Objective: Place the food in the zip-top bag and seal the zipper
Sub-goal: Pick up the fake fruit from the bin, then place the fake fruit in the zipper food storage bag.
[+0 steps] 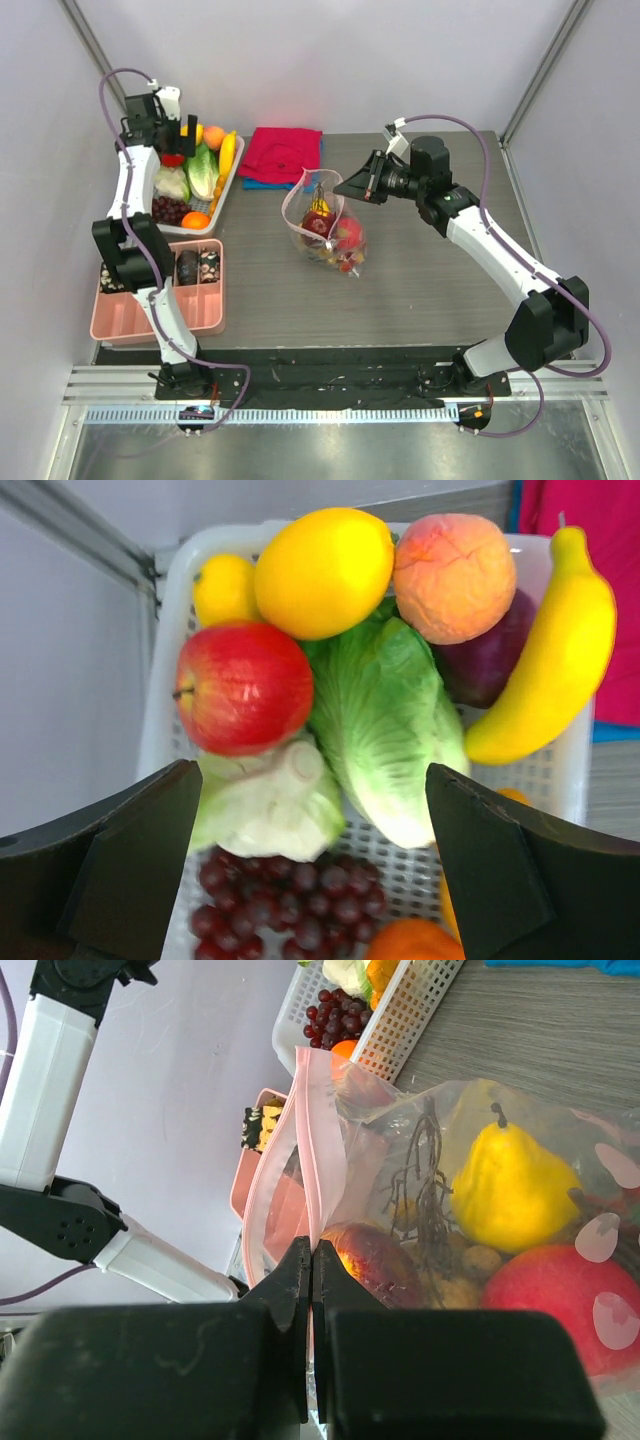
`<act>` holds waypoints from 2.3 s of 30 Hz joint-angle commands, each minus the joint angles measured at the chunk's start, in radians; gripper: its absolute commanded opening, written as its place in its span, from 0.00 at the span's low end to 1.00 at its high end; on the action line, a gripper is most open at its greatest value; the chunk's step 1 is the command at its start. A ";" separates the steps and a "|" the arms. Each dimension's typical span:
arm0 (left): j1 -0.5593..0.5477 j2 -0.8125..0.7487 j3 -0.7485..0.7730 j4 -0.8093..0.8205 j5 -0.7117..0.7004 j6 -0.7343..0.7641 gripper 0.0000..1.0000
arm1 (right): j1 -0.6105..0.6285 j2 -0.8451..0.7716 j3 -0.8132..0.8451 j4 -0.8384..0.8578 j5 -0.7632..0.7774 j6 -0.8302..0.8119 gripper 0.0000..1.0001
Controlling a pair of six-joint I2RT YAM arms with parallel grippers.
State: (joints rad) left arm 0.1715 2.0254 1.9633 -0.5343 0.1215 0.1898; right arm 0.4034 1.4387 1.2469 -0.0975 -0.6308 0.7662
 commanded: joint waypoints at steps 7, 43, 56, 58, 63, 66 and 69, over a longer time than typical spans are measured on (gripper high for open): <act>-0.004 0.062 -0.012 0.220 -0.034 0.356 0.96 | -0.003 0.003 -0.001 0.059 -0.014 -0.015 0.01; 0.026 -0.108 -0.202 0.298 -0.172 0.372 0.55 | -0.003 0.014 0.008 0.048 -0.017 -0.042 0.01; -0.292 -0.652 -0.239 -0.092 0.316 -0.110 0.54 | -0.002 0.022 -0.004 0.053 -0.021 -0.045 0.01; -0.375 -0.683 -0.259 -0.082 0.317 -0.177 0.53 | 0.002 0.019 -0.001 0.058 -0.024 -0.042 0.01; -0.593 -0.660 -0.310 -0.058 0.274 -0.276 0.51 | 0.000 0.012 0.011 0.058 -0.029 -0.042 0.01; -0.677 -0.622 -0.329 -0.043 0.215 -0.286 0.50 | 0.000 0.014 0.016 0.058 -0.030 -0.042 0.01; -0.734 -0.570 -0.331 -0.044 0.162 -0.305 0.50 | 0.002 0.012 0.019 0.058 -0.032 -0.041 0.01</act>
State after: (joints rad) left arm -0.4980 1.4101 1.6379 -0.5678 0.3614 -0.0509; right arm 0.4038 1.4731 1.2396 -0.0837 -0.6498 0.7361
